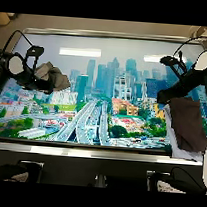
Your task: Fold the shirts.
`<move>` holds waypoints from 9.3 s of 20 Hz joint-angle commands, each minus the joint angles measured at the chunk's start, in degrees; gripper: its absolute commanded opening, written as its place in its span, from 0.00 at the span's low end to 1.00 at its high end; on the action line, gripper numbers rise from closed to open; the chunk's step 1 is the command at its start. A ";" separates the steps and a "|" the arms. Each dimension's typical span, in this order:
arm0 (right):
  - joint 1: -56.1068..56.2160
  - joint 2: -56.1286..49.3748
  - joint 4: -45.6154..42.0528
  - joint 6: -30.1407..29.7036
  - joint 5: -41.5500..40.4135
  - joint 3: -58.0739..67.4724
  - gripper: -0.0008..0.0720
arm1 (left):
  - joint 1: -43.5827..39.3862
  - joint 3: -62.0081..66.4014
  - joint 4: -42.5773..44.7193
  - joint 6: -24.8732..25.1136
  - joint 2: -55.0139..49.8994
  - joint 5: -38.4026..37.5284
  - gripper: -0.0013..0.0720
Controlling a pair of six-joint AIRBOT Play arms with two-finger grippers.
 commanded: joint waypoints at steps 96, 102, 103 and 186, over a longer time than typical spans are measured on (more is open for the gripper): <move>12.37 10.73 27.91 -9.42 -22.10 -49.77 0.98 | -8.28 -23.19 -41.44 5.66 -11.04 33.11 0.40; 20.26 6.32 29.18 -8.63 -24.26 -49.77 0.98 | -8.26 -23.17 -41.20 8.57 -10.29 32.72 0.05; 22.34 4.74 29.20 -8.11 -25.33 -49.77 0.98 | -8.26 -23.17 -41.13 8.59 -9.88 32.33 0.05; -3.80 35.39 30.08 -16.90 -43.01 -14.43 0.03 | 2.91 -2.45 -10.69 4.44 33.03 23.65 0.05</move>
